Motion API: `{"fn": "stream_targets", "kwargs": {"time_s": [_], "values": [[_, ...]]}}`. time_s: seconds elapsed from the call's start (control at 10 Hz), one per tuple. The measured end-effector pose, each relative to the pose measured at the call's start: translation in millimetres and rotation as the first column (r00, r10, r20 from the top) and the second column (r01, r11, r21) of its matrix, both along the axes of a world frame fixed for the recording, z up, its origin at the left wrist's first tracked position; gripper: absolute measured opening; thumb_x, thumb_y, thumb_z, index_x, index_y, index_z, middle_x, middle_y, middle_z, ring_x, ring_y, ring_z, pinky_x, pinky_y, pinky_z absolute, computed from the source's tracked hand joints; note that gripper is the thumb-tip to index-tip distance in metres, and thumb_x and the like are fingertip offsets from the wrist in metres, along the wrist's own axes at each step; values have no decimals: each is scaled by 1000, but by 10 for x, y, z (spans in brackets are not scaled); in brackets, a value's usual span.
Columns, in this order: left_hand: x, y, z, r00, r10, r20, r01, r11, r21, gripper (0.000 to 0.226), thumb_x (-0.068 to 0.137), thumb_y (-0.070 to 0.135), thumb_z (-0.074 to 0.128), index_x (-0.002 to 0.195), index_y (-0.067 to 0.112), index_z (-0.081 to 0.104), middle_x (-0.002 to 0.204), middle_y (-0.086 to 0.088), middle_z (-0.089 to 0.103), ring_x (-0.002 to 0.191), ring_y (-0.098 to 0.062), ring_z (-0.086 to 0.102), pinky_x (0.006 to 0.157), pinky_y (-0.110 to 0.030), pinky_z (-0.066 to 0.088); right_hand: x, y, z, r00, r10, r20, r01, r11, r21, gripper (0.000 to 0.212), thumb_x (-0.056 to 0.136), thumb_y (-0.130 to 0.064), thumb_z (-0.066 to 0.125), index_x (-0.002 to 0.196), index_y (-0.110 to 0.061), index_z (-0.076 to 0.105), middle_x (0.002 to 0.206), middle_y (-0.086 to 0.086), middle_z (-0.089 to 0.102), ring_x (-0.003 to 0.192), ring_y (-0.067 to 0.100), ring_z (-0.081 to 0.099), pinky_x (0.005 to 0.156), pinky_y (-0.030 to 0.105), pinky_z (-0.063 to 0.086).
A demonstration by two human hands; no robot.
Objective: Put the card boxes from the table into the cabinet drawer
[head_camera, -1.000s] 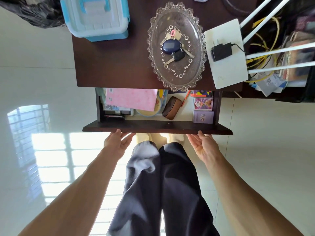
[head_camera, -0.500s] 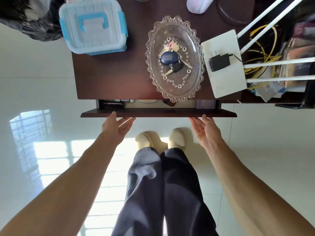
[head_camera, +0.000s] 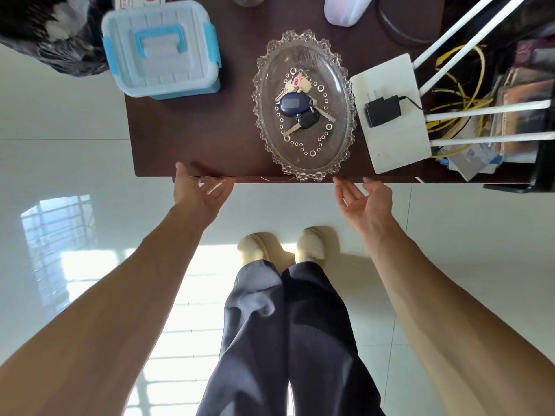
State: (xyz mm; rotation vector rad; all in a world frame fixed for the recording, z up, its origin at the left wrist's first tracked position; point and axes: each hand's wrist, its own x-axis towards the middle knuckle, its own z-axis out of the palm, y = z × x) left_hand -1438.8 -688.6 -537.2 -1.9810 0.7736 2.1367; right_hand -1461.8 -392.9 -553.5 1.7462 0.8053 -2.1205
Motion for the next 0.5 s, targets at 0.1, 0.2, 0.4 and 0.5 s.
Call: {"fn": "stream_targets", "kwargs": {"time_s": [0.1,0.2,0.4,0.5], "values": [[21,-10,26,1000,-13,-24,14,1000,3,58,96,54,43,126,6,56,118,-20,67,98,-39,72,86,-50,59,32,41,7,1000,7,1,-7,1000,-6,36,95,-6,41,128,-14,53,125,27,65,107,39,74,80,40,62],[105,-38,41,996,-74,-41,75,997,3,58,95,56,43,127,9,56,120,-17,69,95,-36,74,92,-47,57,51,103,77,999,41,-2,-41,999,-6,30,94,-8,49,123,-10,57,126,22,68,102,35,76,79,40,62],[429,-68,186,955,-268,-125,273,962,23,58,95,58,39,138,20,49,125,-12,69,107,-31,70,96,-40,52,112,140,689,900,430,-76,-418,898,139,38,99,-25,51,134,-18,63,128,5,72,107,17,75,88,32,54],[951,63,311,918,-396,-31,397,916,51,44,97,48,47,127,18,57,119,-13,71,106,-32,70,94,-40,52,158,195,1273,693,710,-129,-586,658,474,31,94,-36,61,122,-29,73,117,-1,77,105,15,75,88,37,52]]}}
